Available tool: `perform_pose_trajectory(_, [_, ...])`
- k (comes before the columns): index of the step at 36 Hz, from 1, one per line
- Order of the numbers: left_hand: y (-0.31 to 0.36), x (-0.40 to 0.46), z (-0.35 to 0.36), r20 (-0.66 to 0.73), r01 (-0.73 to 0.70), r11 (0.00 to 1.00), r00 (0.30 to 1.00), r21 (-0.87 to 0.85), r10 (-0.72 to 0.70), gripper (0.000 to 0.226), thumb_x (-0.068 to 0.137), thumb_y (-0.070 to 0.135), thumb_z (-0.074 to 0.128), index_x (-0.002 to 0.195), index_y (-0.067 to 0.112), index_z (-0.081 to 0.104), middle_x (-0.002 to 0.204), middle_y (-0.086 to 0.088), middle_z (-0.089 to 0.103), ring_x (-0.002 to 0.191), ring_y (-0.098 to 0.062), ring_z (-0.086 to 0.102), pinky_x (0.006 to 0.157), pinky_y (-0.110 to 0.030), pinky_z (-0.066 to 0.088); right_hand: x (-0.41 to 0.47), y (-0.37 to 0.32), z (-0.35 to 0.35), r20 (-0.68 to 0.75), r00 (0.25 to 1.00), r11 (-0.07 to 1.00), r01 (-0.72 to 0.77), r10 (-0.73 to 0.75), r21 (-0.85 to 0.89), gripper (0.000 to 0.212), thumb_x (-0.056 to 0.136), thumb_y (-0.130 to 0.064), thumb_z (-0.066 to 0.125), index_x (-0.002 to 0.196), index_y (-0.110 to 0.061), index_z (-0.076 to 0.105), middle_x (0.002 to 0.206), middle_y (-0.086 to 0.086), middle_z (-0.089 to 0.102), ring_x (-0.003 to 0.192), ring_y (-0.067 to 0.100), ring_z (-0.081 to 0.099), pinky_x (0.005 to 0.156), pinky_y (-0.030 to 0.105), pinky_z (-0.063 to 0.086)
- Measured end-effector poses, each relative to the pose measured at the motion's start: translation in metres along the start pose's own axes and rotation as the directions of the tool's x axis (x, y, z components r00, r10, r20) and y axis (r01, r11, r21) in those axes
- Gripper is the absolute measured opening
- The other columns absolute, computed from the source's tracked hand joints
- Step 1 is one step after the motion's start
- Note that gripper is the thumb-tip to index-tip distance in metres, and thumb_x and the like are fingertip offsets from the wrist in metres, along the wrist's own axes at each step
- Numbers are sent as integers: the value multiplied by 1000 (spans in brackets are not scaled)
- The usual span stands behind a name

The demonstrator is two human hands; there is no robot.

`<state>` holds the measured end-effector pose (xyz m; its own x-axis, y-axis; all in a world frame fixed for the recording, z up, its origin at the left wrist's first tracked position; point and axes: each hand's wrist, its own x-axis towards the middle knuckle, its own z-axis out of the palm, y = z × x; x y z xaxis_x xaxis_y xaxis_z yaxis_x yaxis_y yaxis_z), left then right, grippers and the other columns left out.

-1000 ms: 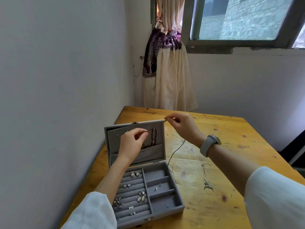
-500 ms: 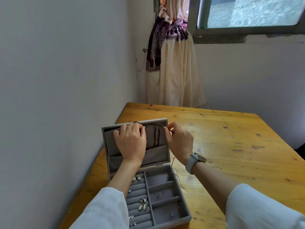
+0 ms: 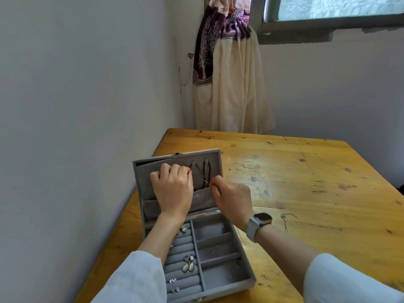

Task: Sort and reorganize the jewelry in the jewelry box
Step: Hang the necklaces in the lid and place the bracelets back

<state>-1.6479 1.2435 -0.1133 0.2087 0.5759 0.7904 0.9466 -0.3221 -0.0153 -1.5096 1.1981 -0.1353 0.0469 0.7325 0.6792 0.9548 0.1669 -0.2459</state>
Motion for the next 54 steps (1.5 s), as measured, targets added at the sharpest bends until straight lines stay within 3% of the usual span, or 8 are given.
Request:
perform_pose_trajectory(13, [5, -41, -5, -13, -160, 982, 987, -100, 160, 29, 88, 28, 50, 101, 12, 70, 82, 0, 66, 79, -19, 61, 75, -34, 30, -46, 24, -36, 216, 968, 991, 133, -127, -12, 54, 72, 3, 54, 123, -14, 54, 66, -4, 57, 43, 11, 44, 36, 17, 27])
perform_pose_trajectory(18, [11, -42, -6, 45, -140, 979, 988, -146, 148, 26, 72, 18, 77, 97, 10, 70, 77, -3, 66, 73, -21, 63, 74, -34, 28, -50, 27, -53, 171, 985, 993, -4, -17, 119, 21, 91, -25, 33, 109, -19, 43, 65, -5, 66, 42, 9, 55, 35, 23, 45])
perform_pose_trajectory(24, [11, -43, -10, 88, -113, 974, 987, -197, 132, 25, 70, 15, 79, 94, 10, 71, 74, -3, 67, 71, -22, 62, 72, -34, 26, -51, 23, -63, 192, 981, 979, -39, -1, 202, 25, 92, -29, 44, 95, -11, 62, 74, 0, 68, 57, 10, 60, 52, 24, 52])
perform_pose_trajectory(32, [1, -42, -14, 120, -92, 966, 985, -243, 124, 24, 68, 6, 79, 90, 9, 72, 71, -4, 70, 70, -23, 65, 73, -34, 27, -68, 10, -69, 531, 842, 984, 1, -96, 177, 54, 92, 3, 36, 141, -19, 31, 104, 2, 58, 82, 10, 48, 72, 15, 39])
perform_pose_trajectory(41, [3, -36, -11, 165, -6, 959, 985, -283, 54, 12, 72, 10, 78, 73, 10, 66, 59, -3, 62, 54, -21, 58, 69, -33, 31, -68, 13, -72, 473, 881, 988, -86, 15, 129, 23, 97, -20, 41, 108, -11, 59, 97, 4, 66, 86, 20, 60, 73, 27, 47])
perform_pose_trajectory(47, [1, -42, -9, 169, -50, 978, 982, -203, 85, 13, 79, 19, 71, 71, 9, 69, 73, -7, 59, 64, -23, 56, 63, -36, 40, -51, 7, -65, 371, 921, 979, 46, -119, 199, 24, 88, 2, 51, 107, -3, 64, 92, 11, 63, 80, 24, 59, 69, 32, 53])
perform_pose_trajectory(50, [-4, -46, -11, 122, -104, 974, 984, -200, 130, 9, 81, 17, 67, 75, 12, 69, 70, -4, 61, 69, -24, 56, 67, -35, 34, -32, -2, -63, 273, 946, 949, 85, -172, 304, 26, 85, 6, 52, 108, -2, 64, 90, 5, 66, 82, 11, 60, 76, 16, 49])
perform_pose_trajectory(54, [-11, -51, -16, 80, -121, 967, 987, -222, 142, 8, 77, 12, 71, 84, 12, 70, 74, -3, 67, 73, -23, 61, 73, -33, 30, 1, -15, -51, 106, 994, 916, -36, -7, 399, 22, 88, -5, 55, 109, -4, 62, 95, 10, 68, 84, 20, 63, 76, 31, 54])
